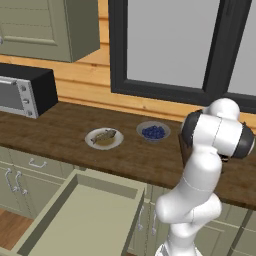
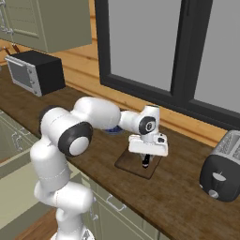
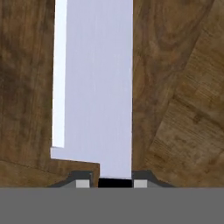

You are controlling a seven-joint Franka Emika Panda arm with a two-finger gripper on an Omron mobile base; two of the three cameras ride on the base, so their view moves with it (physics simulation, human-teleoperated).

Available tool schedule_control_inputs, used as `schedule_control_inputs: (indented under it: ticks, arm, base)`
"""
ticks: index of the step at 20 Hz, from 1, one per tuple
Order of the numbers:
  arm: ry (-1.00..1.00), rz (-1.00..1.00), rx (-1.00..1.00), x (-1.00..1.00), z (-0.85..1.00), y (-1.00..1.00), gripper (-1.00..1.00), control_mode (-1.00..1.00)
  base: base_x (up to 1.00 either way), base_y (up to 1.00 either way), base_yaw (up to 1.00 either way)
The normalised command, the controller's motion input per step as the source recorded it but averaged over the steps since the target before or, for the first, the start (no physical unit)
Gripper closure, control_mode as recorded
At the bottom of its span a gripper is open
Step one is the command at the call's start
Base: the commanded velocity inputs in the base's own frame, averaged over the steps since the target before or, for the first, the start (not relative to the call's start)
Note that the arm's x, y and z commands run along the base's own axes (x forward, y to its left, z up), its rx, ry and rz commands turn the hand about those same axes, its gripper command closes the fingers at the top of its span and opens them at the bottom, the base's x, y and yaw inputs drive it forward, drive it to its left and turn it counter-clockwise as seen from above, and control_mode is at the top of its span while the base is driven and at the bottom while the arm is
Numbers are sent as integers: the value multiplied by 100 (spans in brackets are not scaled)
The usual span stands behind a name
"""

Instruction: Pick up the knife from the drawer and place it on the cutting board. Then place the meat from the plate to the cutting board.

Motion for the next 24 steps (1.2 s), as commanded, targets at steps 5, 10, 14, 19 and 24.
schedule_control_inputs:
  ticks: [5, 10, 14, 19, 24]
  arm:
    - [-13, 0, 9, 1, -16, 7, -100, -100]
    - [-21, 0, 1, 5, 44, 20, -100, -100]
    - [-22, 0, 0, -24, 76, 86, -100, -100]
    - [-19, 0, -4, -8, 61, 100, -100, -100]
    - [0, -1, 3, 20, 28, 100, -100, -100]
  base:
    - [0, 0, 0]
    - [0, 0, 0]
    - [0, 0, 0]
    - [0, 0, 0]
    - [0, 0, 0]
